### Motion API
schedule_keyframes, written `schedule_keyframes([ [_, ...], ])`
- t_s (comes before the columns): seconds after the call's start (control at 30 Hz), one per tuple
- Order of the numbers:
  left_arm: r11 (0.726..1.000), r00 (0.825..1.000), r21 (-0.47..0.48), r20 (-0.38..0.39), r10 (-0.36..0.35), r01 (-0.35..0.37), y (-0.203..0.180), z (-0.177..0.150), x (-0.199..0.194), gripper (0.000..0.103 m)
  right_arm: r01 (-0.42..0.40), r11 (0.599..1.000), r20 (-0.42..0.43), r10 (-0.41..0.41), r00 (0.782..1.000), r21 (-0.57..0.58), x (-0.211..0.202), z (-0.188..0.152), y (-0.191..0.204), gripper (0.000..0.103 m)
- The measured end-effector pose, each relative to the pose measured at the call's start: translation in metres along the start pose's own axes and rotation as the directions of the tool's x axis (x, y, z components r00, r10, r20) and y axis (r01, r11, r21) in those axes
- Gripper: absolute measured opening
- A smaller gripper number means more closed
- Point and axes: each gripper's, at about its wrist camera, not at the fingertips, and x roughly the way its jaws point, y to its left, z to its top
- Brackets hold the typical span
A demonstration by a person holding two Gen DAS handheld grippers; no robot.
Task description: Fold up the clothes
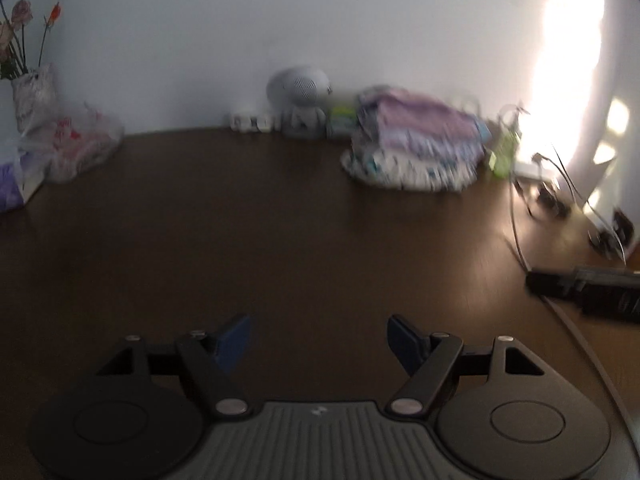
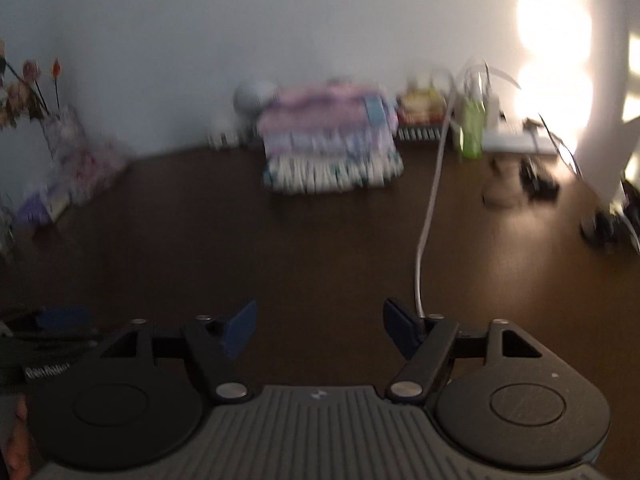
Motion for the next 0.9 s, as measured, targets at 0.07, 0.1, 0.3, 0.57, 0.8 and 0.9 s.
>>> schedule_keyframes([
  [0.07,1.0,1.0,0.011,-0.001,0.006,-0.006,-0.003,-0.021,-0.01,0.074,0.01,1.0,-0.026,-0.01,1.0,0.009,-0.009,-0.032,0.001,0.077],
  [0.1,1.0,1.0,0.005,-0.004,0.008,-0.008,-0.004,-0.027,-0.01,0.075,0.016,1.0,-0.038,-0.015,0.999,0.013,-0.013,-0.048,0.002,0.077],
  [0.3,0.999,0.999,-0.024,0.014,-0.04,0.041,-0.006,-0.055,-0.019,0.081,0.032,0.999,0.015,-0.032,0.999,-0.002,-0.057,-0.092,0.012,0.085],
  [0.57,0.999,0.999,0.048,0.041,0.015,-0.017,-0.02,-0.079,-0.028,0.098,0.086,0.995,0.047,-0.084,0.995,-0.056,-0.061,-0.105,0.024,0.101],
  [0.8,0.998,0.998,0.026,0.039,0.05,-0.052,-0.019,-0.082,-0.03,0.103,0.117,0.99,0.028,-0.115,0.993,-0.083,-0.051,-0.1,0.024,0.102],
  [0.9,0.998,0.998,0.025,0.04,0.05,-0.051,-0.018,-0.082,-0.03,0.103,0.111,0.99,0.027,-0.109,0.994,-0.091,-0.05,-0.099,0.023,0.103],
])
